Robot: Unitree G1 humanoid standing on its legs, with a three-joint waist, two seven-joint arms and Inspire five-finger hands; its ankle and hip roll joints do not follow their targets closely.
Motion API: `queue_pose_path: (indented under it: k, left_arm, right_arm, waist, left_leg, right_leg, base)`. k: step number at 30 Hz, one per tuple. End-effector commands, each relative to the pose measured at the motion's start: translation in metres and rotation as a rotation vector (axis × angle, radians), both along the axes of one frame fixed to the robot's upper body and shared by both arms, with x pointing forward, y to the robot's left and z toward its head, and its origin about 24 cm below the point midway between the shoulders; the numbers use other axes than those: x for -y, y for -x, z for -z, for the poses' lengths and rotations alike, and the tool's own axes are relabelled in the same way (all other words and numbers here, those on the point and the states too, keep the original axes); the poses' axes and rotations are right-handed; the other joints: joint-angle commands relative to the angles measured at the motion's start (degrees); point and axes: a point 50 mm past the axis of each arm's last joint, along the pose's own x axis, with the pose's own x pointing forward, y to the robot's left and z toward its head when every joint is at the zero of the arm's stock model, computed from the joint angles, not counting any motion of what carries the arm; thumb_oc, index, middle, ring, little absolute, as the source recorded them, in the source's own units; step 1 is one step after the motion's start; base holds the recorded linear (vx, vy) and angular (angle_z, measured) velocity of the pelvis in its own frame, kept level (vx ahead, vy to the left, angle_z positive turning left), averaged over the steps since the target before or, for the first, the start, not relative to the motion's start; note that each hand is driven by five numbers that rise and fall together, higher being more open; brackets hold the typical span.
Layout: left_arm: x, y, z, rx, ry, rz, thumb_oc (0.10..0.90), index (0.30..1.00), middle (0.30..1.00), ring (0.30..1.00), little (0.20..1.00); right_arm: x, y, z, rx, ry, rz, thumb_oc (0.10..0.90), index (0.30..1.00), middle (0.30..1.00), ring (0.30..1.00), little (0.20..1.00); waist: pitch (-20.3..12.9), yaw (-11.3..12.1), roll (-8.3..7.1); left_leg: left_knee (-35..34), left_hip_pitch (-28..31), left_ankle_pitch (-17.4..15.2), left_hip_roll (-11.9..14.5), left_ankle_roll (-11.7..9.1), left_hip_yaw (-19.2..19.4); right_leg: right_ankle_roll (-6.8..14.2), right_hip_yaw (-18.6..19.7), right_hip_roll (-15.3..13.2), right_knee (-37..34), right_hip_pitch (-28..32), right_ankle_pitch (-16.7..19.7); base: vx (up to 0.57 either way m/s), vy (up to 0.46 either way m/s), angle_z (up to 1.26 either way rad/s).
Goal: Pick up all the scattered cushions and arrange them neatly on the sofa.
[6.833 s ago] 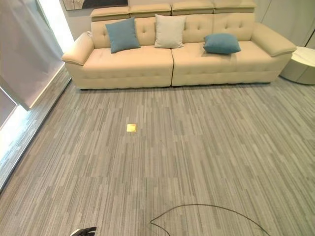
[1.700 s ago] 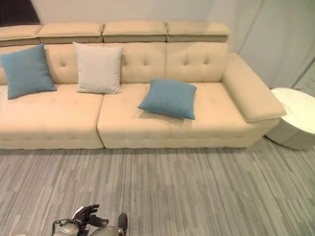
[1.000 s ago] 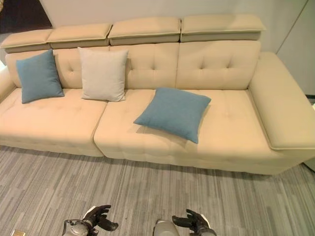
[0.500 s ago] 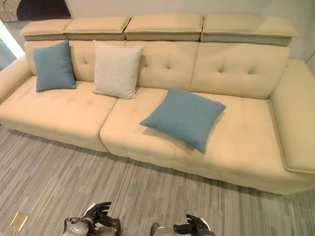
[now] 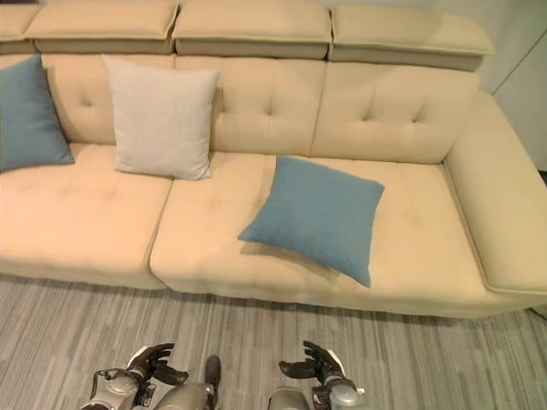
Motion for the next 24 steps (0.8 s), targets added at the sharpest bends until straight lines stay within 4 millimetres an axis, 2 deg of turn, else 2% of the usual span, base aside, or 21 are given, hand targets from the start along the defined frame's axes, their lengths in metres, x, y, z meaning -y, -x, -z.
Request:
queue_pose_path:
  k: [1, 2, 3, 4, 5, 6, 9, 10, 12, 14, 16, 18, 20, 22, 23, 24]
  left_arm:
    - [-0.003, 0.009, 0.001, 0.015, -0.006, -0.019, 0.800, 0.900, 0.900, 0.900, 0.900]
    - [-0.002, 0.009, 0.001, 0.015, -0.005, -0.019, 0.800, 0.900, 0.900, 0.900, 0.900]
    - [0.001, 0.009, 0.002, 0.014, -0.003, -0.013, 0.800, 0.900, 0.900, 0.900, 0.900]
    - [0.003, 0.011, 0.003, 0.007, -0.003, -0.008, 0.800, 0.900, 0.900, 0.900, 0.900]
    - [0.003, 0.011, 0.003, 0.007, -0.002, -0.008, 0.800, 0.900, 0.900, 0.900, 0.900]
    - [0.007, 0.013, 0.005, 0.000, 0.001, -0.005, 0.800, 0.900, 0.900, 0.900, 0.900]
    - [0.010, 0.015, 0.006, -0.011, 0.009, -0.001, 0.800, 0.900, 0.900, 0.900, 0.900]
    - [0.013, 0.017, 0.008, -0.018, 0.011, 0.019, 0.800, 0.900, 0.900, 0.900, 0.900]
    - [0.015, 0.019, 0.009, -0.023, 0.015, 0.022, 0.800, 0.900, 0.900, 0.900, 0.900]
    - [0.017, 0.022, 0.009, -0.021, 0.036, 0.005, 0.800, 0.900, 0.900, 0.900, 0.900]
    - [0.018, 0.018, 0.007, -0.001, 0.042, 0.004, 0.800, 0.900, 0.900, 0.900, 0.900]
    - [0.018, 0.011, 0.003, 0.041, 0.052, 0.004, 0.800, 0.900, 0.900, 0.900, 0.900]
    - [0.014, -0.005, -0.009, 0.145, 0.075, -0.034, 0.800, 0.900, 0.900, 0.900, 0.900]
    - [0.010, -0.024, -0.027, 0.286, 0.110, -0.062, 0.800, 0.900, 0.900, 0.900, 0.900]
    - [0.006, -0.035, -0.042, 0.372, 0.116, -0.046, 0.800, 0.900, 0.900, 0.900, 0.900]
    - [-0.001, -0.045, -0.056, 0.443, 0.107, -0.031, 0.800, 0.900, 0.900, 0.900, 0.900]
  right_arm:
    - [0.004, -0.026, -0.022, 0.147, 0.003, -0.024, 0.800, 0.900, 0.900, 0.900, 0.900]
    - [0.004, -0.025, -0.022, 0.147, 0.004, -0.025, 0.800, 0.900, 0.900, 0.900, 0.900]
    - [0.001, -0.028, -0.025, 0.165, 0.006, -0.044, 0.800, 0.900, 0.900, 0.900, 0.900]
    - [0.000, -0.028, -0.025, 0.171, 0.003, -0.052, 0.800, 0.900, 0.900, 0.900, 0.900]
    - [0.000, -0.028, -0.025, 0.170, 0.004, -0.052, 0.800, 0.900, 0.900, 0.900, 0.900]
    - [-0.001, -0.026, -0.025, 0.171, 0.003, -0.058, 0.800, 0.900, 0.900, 0.900, 0.900]
    - [0.001, -0.024, -0.024, 0.159, 0.006, -0.059, 0.800, 0.900, 0.900, 0.900, 0.900]
    - [0.005, -0.016, -0.021, 0.144, 0.005, -0.036, 0.800, 0.900, 0.900, 0.900, 0.900]
    - [0.012, -0.016, -0.022, 0.152, 0.011, -0.011, 0.800, 0.900, 0.900, 0.900, 0.900]
    - [0.019, -0.020, -0.029, 0.187, 0.008, 0.020, 0.800, 0.900, 0.900, 0.900, 0.900]
    - [0.026, -0.029, -0.038, 0.239, 0.012, 0.050, 0.800, 0.900, 0.900, 0.900, 0.900]
    - [0.035, -0.037, -0.049, 0.300, 0.018, 0.105, 0.800, 0.900, 0.900, 0.900, 0.900]
    - [0.046, -0.043, -0.062, 0.374, 0.022, 0.169, 0.800, 0.900, 0.900, 0.900, 0.900]
    - [0.059, -0.045, -0.077, 0.455, 0.031, 0.220, 0.800, 0.900, 0.900, 0.900, 0.900]
    - [0.066, -0.043, -0.083, 0.488, 0.031, 0.249, 0.800, 0.900, 0.900, 0.900, 0.900]
    - [0.074, -0.042, -0.087, 0.511, 0.043, 0.282, 0.800, 0.900, 0.900, 0.900, 0.900]
  waist:
    - [0.52, -0.69, -0.69]
    - [0.60, -0.70, -0.64]
    - [0.78, -1.76, -0.57]
    - [0.80, -2.48, -0.60]
    - [0.98, -2.47, -0.46]
    - [1.02, -3.38, -0.49]
    - [0.98, -4.16, -0.07]
    - [-0.09, -4.51, -0.34]
    - [-0.90, -4.80, 0.06]
    - [-1.35, -5.02, 0.77]
    - [-0.65, -4.46, 0.13]
    - [0.01, -4.03, -0.52]
    - [-0.14, -3.25, -0.65]
    - [-0.41, -2.50, -0.18]
    - [-0.42, -1.78, 0.44]
    - [0.05, -0.89, 0.65]
  left_leg:
    - [8.63, -5.84, -7.17, 1.18, -2.47, -1.66]
    - [8.68, -5.74, -7.27, 1.22, -2.48, -1.68]
    - [7.96, -3.76, -8.47, 1.42, -2.92, -1.55]
    - [7.46, -2.34, -9.16, 1.54, -3.29, -1.55]
    - [7.48, -2.06, -9.32, 1.68, -3.32, -1.57]
    - [6.36, 0.57, -10.22, 1.91, -4.03, -1.62]
    - [5.24, 2.90, -10.67, 2.49, -4.50, -1.80]
    - [5.53, 3.61, -11.50, 2.34, -5.16, -2.50]
    - [7.28, 3.99, -12.00, 3.58, -6.29, -4.04]
    - [15.11, 1.97, -9.07, 5.80, -7.64, -6.13]
    - [25.35, -2.14, -3.65, 6.71, -8.07, -6.89]
    - [30.93, -4.74, -1.61, 6.97, -7.33, -6.05]
    - [28.18, -6.68, -2.42, 7.37, -6.90, -4.26]
    - [20.60, -6.95, -4.70, 6.76, -6.45, -3.54]
    - [14.83, -8.15, -3.92, 6.00, -6.65, -3.92]
    - [12.00, -9.48, -1.89, 5.44, -7.26, -4.81]
  right_leg:
    - [3.19, 0.95, -1.61, -16.63, 0.78, 13.28]
    - [3.18, 0.93, -1.57, -16.64, 0.91, 13.24]
    - [3.82, 1.09, -2.40, -21.45, -1.22, 15.65]
    - [4.23, 1.10, -2.98, -23.93, -2.42, 17.14]
    - [4.21, 1.03, -2.84, -24.02, -2.09, 17.10]
    - [4.90, -0.28, -4.14, -27.00, -3.76, 18.98]
    - [5.43, -0.90, -4.27, -26.43, -4.91, 19.64]
    - [5.21, 0.35, -4.03, -25.82, -3.47, 19.34]
    - [4.33, 0.88, -2.87, -23.90, -3.04, 18.19]
    - [1.97, 0.76, -0.86, -19.92, -1.92, 14.75]
    - [0.01, 0.40, -0.16, -18.26, -0.18, 12.97]
    - [-1.41, -0.07, 0.73, -18.02, 1.71, 11.39]
    - [-1.55, -1.00, 1.53, -18.48, 3.53, 9.99]
    - [-1.06, -1.35, 2.25, -18.77, 4.73, 8.65]
    - [-0.89, -1.56, 2.84, -18.87, 5.34, 8.04]
    - [-1.01, -1.50, 3.29, -18.41, 5.95, 7.75]
  base:
    - [0.11, -0.056, 0.19]
    - [0.25, -0.140, 0.09]
    - [0.27, -0.141, -0.15]
    - [0.27, -0.141, -0.23]
    - [0.35, -0.185, -0.22]
    - [0.31, -0.188, -0.26]
    - [0.26, -0.186, -0.16]
    - [0.40, -0.324, 0.19]
    - [0.32, -0.313, 0.31]
    - [0.24, -0.305, 0.36]
    - [0.17, -0.270, 0.37]
    - [0.18, -0.237, 0.25]
    - [0.24, -0.151, 0.06]
    - [0.28, -0.014, 0.13]
    - [0.22, 0.029, 0.28]
    - [0.16, 0.038, 0.13]
